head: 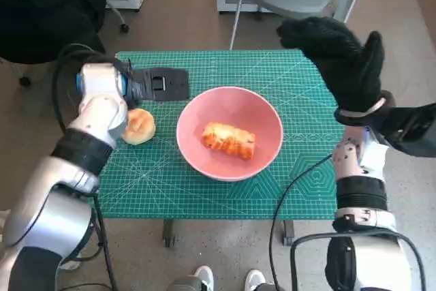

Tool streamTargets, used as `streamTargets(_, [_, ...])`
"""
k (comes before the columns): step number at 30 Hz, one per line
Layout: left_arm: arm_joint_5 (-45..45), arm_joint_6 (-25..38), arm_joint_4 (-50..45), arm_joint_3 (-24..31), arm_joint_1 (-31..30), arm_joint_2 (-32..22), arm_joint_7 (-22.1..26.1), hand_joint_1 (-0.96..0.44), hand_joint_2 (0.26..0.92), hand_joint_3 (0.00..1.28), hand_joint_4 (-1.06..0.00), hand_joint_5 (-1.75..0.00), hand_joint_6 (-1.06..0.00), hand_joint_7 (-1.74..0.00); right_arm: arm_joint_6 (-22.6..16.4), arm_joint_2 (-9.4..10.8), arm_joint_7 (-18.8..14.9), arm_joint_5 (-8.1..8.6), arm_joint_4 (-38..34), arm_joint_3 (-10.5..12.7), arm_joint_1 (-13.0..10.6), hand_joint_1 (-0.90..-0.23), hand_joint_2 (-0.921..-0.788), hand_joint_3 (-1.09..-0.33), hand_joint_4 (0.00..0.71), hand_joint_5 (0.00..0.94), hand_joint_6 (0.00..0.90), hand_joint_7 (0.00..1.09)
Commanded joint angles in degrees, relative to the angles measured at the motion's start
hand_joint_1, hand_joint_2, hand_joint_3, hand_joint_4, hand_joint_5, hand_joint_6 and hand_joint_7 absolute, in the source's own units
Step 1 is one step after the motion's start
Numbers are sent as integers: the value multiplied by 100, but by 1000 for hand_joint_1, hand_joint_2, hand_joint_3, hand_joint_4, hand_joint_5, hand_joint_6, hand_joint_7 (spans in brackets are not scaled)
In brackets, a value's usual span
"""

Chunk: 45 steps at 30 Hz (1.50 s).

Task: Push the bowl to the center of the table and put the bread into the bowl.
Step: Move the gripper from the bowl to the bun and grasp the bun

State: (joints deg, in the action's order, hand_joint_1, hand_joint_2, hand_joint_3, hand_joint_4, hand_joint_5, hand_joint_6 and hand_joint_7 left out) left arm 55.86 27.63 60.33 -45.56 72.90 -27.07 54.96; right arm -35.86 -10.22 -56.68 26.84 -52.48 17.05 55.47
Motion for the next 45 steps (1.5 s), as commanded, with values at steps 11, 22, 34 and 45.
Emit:
streamTargets(11, [923,260,-2664,191,478,-733,1820,-187,918,668,-446,-523,-377,-321,32,53,-86,9,-143,21,11,-762,-921,-831,337,4,325,3])
streamTargets(22, [-116,665,-6962,3363,-2514,-944,598,-99,709,75,-208,-407,-221,-170,68,64,-109,50,-123,41,-4,-760,-921,-832,337,3,324,2])
streamTargets(34, [-56,696,-7384,3711,-3442,-863,570,-327,631,29,-1,-4,-83,-4,53,99,-90,39,-190,50,10,-750,-921,-829,336,1,324,1])
streamTargets(45, [-291,623,-7483,3830,-3906,-847,123,-321,638,22,1,1,-72,0,-10,127,-97,1,-327,55,79,-727,-921,-832,337,1,325,2])
